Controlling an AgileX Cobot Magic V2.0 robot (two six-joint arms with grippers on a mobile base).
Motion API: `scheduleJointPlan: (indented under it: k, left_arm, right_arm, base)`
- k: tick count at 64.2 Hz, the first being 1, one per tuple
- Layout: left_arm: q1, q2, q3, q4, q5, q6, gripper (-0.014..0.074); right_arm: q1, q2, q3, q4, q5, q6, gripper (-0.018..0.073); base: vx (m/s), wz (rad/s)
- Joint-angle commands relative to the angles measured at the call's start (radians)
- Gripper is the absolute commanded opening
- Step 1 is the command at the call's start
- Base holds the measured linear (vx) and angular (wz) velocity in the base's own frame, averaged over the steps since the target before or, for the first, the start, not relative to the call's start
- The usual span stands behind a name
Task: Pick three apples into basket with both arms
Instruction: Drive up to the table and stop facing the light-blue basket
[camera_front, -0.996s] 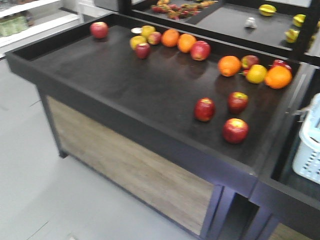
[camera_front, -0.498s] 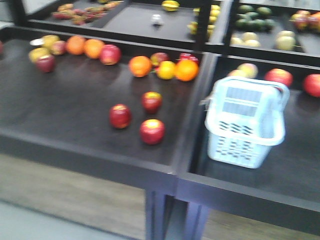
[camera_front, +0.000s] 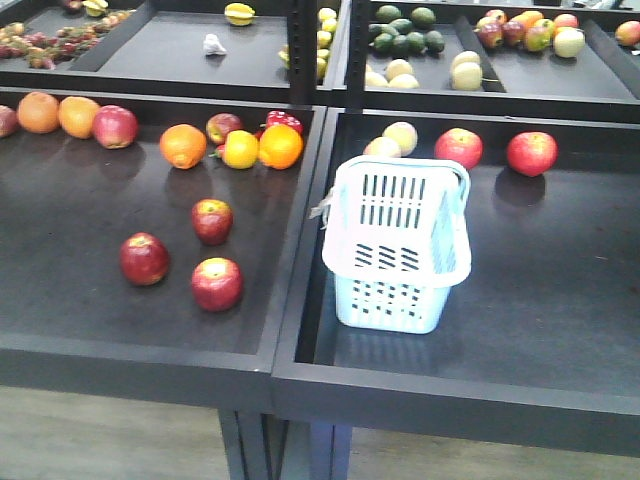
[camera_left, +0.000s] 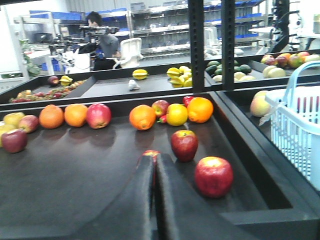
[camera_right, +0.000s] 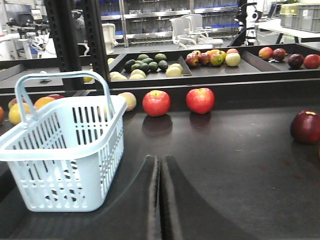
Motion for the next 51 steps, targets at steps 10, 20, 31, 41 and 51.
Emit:
scheduleJointPlan:
  k: [10, 20, 31, 41, 51]
  left_arm:
    - [-0.001, -0.023, 0.027, -0.006, -0.074, -0.007, -0.0007]
    - [-0.001, -0.023, 0.027, -0.006, -0.074, -0.007, -0.0007]
    - [-0.001, -0.023, 0.027, -0.006, -0.074, -0.007, -0.0007]
    - [-0.001, -0.023, 0.027, -0.006, -0.074, -0.007, -0.0007]
    - [-0.001, -0.023, 0.027, -0.006, -0.074, -0.007, -0.0007]
  right_arm:
    - [-0.006, -0.008, 0.009, -0.002, -0.075, -0.009, -0.0003]
    - [-0.006, -0.008, 0.009, -0.002, -0.075, -0.009, -0.0003]
    - [-0.006, -0.008, 0.009, -0.002, -0.075, -0.009, -0.0003]
    - [-0.006, -0.008, 0.009, -0.002, -0.075, -0.009, -0.0003]
    - [-0.006, -0.008, 0.009, -0.002, -0.075, -0.009, -0.0003]
  base:
    - [0.06, -0.22]
    - [0.07, -0.27]
    - [0.08, -0.26]
    - [0.09, -0.21]
    - [0.10, -0.16]
